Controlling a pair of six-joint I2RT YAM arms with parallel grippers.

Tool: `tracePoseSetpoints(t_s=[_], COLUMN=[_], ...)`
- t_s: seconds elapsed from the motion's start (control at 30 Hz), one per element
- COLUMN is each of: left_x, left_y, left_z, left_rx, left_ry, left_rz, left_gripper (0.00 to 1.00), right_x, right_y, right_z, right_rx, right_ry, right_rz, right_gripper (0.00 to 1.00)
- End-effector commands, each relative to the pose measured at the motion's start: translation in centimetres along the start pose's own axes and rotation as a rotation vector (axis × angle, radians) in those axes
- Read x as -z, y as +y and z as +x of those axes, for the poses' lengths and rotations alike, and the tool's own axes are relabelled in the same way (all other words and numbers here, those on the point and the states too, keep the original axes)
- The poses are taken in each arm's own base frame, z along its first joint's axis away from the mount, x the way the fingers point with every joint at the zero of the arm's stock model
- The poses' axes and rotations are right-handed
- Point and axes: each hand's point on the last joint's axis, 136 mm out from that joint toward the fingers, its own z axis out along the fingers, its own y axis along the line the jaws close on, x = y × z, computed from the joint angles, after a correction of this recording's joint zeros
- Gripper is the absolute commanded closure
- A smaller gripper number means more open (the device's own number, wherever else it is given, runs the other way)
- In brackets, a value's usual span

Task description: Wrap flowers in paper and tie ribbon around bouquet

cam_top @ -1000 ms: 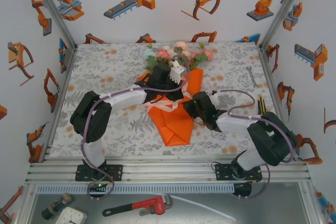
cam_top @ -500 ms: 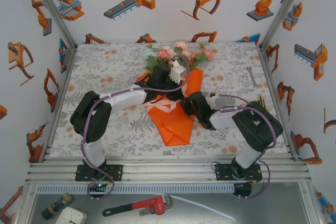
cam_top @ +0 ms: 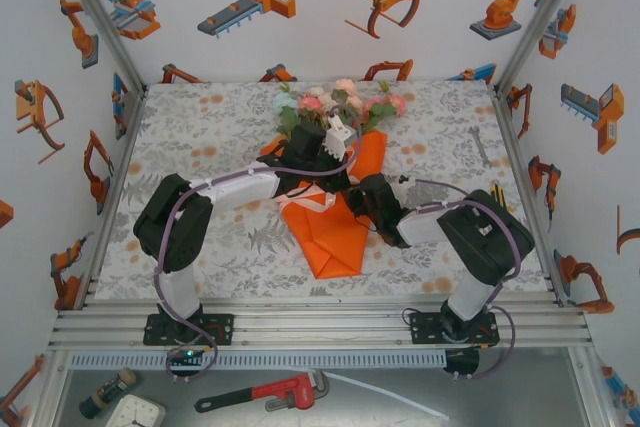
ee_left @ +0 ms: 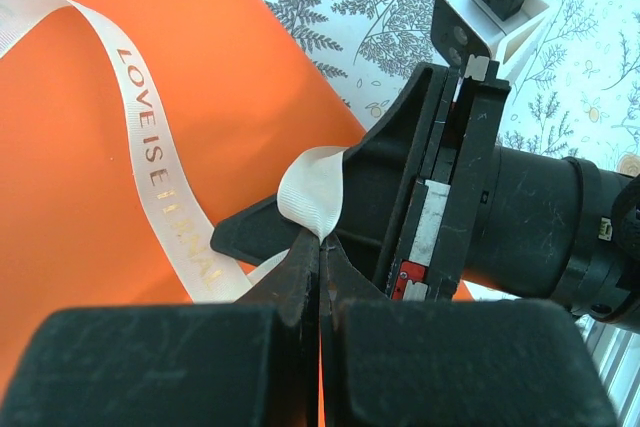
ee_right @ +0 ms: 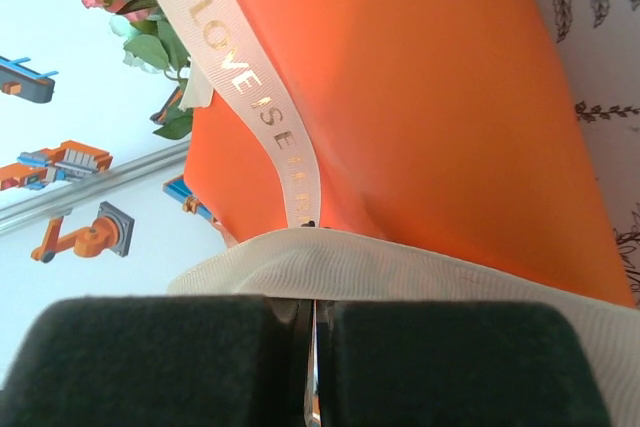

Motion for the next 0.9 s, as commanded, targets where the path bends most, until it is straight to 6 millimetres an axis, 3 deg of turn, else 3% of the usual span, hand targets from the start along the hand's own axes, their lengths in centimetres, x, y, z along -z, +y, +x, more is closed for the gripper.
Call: tracePoseSetpoints(t_s=[0.0, 0.1, 0.2, 0.37, 0.53, 0.63, 0.67, 0.73, 0.77, 0.87], left_x=[1.1, 1.1, 1.4, 1.5, 1.1, 0.9, 0.8, 0.8, 0.9, 1.0], left_y=[-0.6, 0.7, 2.7, 4.2, 4.3, 3.9, 3.9, 3.7, 3.6, 3.4], left_z=[-1.5, -1.9, -2.2, -2.2, -1.6, -1.4, -1.4, -1.4, -1.5, -1.5], left_rx=[-0.005, 0.008, 0.029, 0.059, 0.071, 0.076, 0.080, 0.080, 0.079, 0.076], left_ry=[-0.032, -0.044, -0.056, -0.065, -0.048, -0.048, -0.046, -0.047, -0.049, -0.049], left_rz=[0.003, -0.049, -0.136, -0.167, -0.160, -0.138, -0.136, -0.135, -0.136, -0.136], left_gripper=[0.99, 0.99, 0.99, 0.99, 0.99, 0.99, 0.99, 0.98, 0.98, 0.98], right_x=[0.6, 2.0, 4.5, 8.6, 12.4, 12.4, 11.9, 10.6, 9.8, 7.5], right_y=[1.9, 1.5, 0.0, -0.9, 0.9, 1.1, 1.5, 2.5, 3.1, 3.6], right_z=[-0.3, 0.2, 0.3, 0.0, -1.6, -1.8, -1.2, 0.3, 1.2, 2.6], right_rx=[0.032, 0.087, 0.160, 0.295, 0.481, 0.537, 0.519, 0.472, 0.457, 0.326], right_ry=[-0.022, 0.003, 0.017, 0.036, -0.037, -0.048, -0.026, 0.022, 0.049, 0.069], right_rz=[-0.065, -0.042, 0.001, 0.040, 0.023, 0.036, 0.019, 0.001, 0.002, 0.006], right_gripper=[1.00, 1.00, 1.00, 1.00, 1.00, 1.00, 0.99, 0.85, 0.83, 0.83])
